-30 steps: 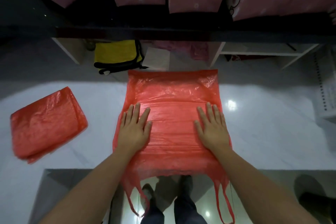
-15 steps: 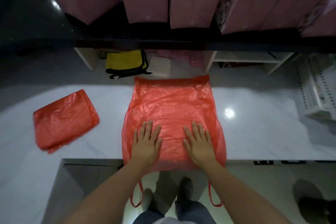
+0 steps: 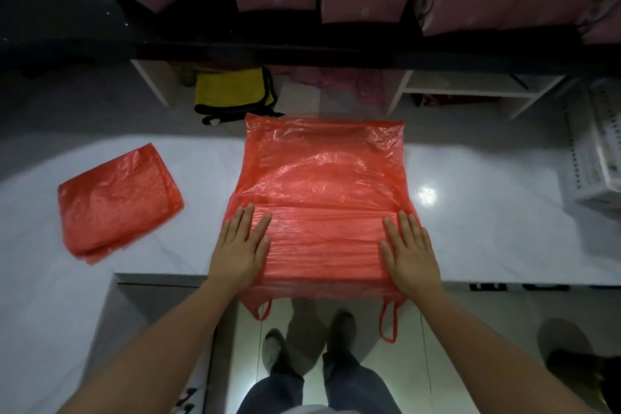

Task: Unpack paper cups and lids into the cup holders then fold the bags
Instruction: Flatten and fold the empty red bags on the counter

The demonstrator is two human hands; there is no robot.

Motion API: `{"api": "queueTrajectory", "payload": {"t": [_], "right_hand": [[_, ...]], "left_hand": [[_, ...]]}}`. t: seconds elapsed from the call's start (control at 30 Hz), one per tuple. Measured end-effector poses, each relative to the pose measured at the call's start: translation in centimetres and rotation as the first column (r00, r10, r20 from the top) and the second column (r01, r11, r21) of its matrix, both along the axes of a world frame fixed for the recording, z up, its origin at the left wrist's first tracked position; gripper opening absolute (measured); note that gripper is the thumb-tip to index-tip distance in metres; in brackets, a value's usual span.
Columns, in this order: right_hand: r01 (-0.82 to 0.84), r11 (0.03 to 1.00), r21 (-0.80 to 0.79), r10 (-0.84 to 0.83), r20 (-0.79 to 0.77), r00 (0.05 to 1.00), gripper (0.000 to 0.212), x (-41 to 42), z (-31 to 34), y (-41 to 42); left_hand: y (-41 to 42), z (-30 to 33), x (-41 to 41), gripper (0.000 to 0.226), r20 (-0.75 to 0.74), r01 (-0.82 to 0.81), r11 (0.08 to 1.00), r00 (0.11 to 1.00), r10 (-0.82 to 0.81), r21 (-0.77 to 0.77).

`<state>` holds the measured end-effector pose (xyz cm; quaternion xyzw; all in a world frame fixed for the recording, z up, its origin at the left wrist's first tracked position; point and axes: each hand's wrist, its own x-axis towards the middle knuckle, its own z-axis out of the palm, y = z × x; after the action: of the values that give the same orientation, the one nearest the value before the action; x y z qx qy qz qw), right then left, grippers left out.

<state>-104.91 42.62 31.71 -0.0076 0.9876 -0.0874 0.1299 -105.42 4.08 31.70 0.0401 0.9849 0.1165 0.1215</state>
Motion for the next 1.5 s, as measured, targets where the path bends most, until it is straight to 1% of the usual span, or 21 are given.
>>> {"api": "queueTrajectory", "payload": {"t": [0.07, 0.13, 0.23, 0.3, 0.37, 0.43, 0.53, 0.57, 0.6, 0.63, 0.7, 0.73, 0.87, 1.0, 1.17, 1.23, 1.3, 1.37, 1.43, 1.47, 1.5], "right_hand": [[0.027, 0.999, -0.038, -0.027, -0.002, 1.000, 0.065, -0.1, 0.9, -0.4], [0.020, 0.996, -0.084, -0.025, -0.066, 0.998, 0.066, -0.8, 2.1, -1.7], [-0.135, 0.984, -0.116, 0.112, -0.185, 0.976, 0.063, -4.1, 4.2, -5.4], [-0.167, 0.975, -0.148, 0.134, -0.211, 0.968, 0.061, -7.9, 5.2, -8.7], [-0.113, 0.975, -0.190, 0.075, -0.195, 0.978, 0.059, -12.7, 5.3, -11.4], [-0.012, 0.976, -0.216, -0.020, -0.147, 0.989, 0.058, -17.2, 4.8, -13.2], [0.188, 0.959, -0.212, -0.201, -0.040, 0.979, 0.060, -21.2, 2.5, -14.3], [0.244, 0.952, -0.186, -0.250, -0.009, 0.968, 0.060, -21.5, 1.6, -14.1], [0.282, 0.949, -0.142, -0.286, -0.007, 0.958, 0.061, -21.4, 0.6, -13.7], [0.304, 0.947, -0.101, -0.309, -0.033, 0.951, 0.062, -21.2, -0.3, -13.2], [0.326, 0.943, -0.065, -0.332, -0.112, 0.937, 0.066, -20.9, -1.3, -11.8], [0.334, 0.941, -0.058, -0.339, -0.147, 0.929, 0.067, -20.9, -1.5, -11.0], [0.359, 0.932, -0.055, -0.362, -0.192, 0.912, 0.066, -20.4, -1.8, -8.8], [0.341, 0.939, -0.042, -0.343, -0.178, 0.922, 0.069, -20.0, -1.8, -7.2], [0.312, 0.949, -0.044, -0.315, -0.169, 0.934, 0.071, -19.9, -1.7, -6.8], [0.289, 0.956, -0.043, -0.292, -0.173, 0.941, 0.071, -19.8, -1.6, -6.6], [0.287, 0.957, -0.047, -0.290, -0.180, 0.940, 0.070, -19.6, -1.4, -6.6], [0.288, 0.957, -0.048, -0.291, -0.182, 0.939, 0.069, -19.7, -1.4, -6.8], [0.286, 0.958, -0.037, -0.287, -0.188, 0.939, 0.068, -19.7, -1.4, -6.8], [0.278, 0.960, -0.033, -0.279, -0.196, 0.940, 0.067, -19.7, -1.4, -6.7], [0.268, 0.963, -0.033, -0.269, -0.204, 0.941, 0.066, -19.7, -1.4, -6.7]], "left_hand": [[0.3, 0.8, -0.3, 0.063, -0.010, -0.053, 0.998, 0.999, 0.053, 0.023], [1.2, 1.8, -1.4, 0.063, -0.080, -0.060, 0.998, 0.995, 0.062, 0.020], [4.2, 3.6, -5.5, 0.059, -0.160, 0.038, 0.999, 0.986, -0.037, 0.006], [6.7, 4.6, -9.4, 0.058, -0.185, 0.062, 0.998, 0.981, -0.057, 0.023], [8.7, 5.0, -13.8, 0.056, -0.186, 0.034, 0.998, 0.982, -0.024, 0.046], [9.6, 4.8, -17.7, 0.055, -0.159, -0.015, 0.998, 0.987, 0.024, 0.059], [9.4, 2.7, -21.1, 0.056, -0.051, -0.142, 0.989, 0.988, 0.145, 0.046], [9.1, 1.8, -21.2, 0.057, -0.006, -0.201, 0.979, 0.980, 0.201, 0.038], [8.8, 0.8, -20.9, 0.059, -0.001, -0.246, 0.969, 0.969, 0.246, 0.020], [8.5, -0.2, -20.4, 0.060, -0.043, -0.271, 0.962, 0.962, 0.271, 0.001], [8.0, -1.4, -19.8, 0.064, -0.142, -0.288, 0.957, 0.948, 0.285, -0.004], [7.9, -1.7, -19.9, 0.066, -0.168, -0.290, 0.957, 0.943, 0.287, 0.003], [7.9, -2.0, -19.9, 0.068, -0.182, -0.291, 0.957, 0.940, 0.289, 0.017], [7.8, -2.0, -19.9, 0.071, -0.177, -0.298, 0.955, 0.939, 0.294, 0.009], [7.9, -1.6, -19.7, 0.082, -0.152, -0.275, 0.961, 0.951, 0.270, -0.015], [8.2, -1.3, -19.6, 0.081, -0.137, -0.273, 0.961, 0.954, 0.266, -0.034], [8.9, -0.7, -20.0, 0.070, -0.167, -0.209, 0.975, 0.967, 0.194, -0.078], [10.4, -0.1, -21.3, 0.062, -0.217, -0.016, 0.997, 0.976, -0.001, -0.076], [12.9, 0.2, -22.8, 0.058, -0.220, 0.215, 0.976, 0.953, -0.207, 0.014], [14.2, 0.2, -23.3, 0.057, -0.205, 0.283, 0.958, 0.942, -0.267, 0.055], [15.4, 0.0, -23.7, 0.056, -0.186, 0.316, 0.946, 0.937, -0.297, 0.078]]}}
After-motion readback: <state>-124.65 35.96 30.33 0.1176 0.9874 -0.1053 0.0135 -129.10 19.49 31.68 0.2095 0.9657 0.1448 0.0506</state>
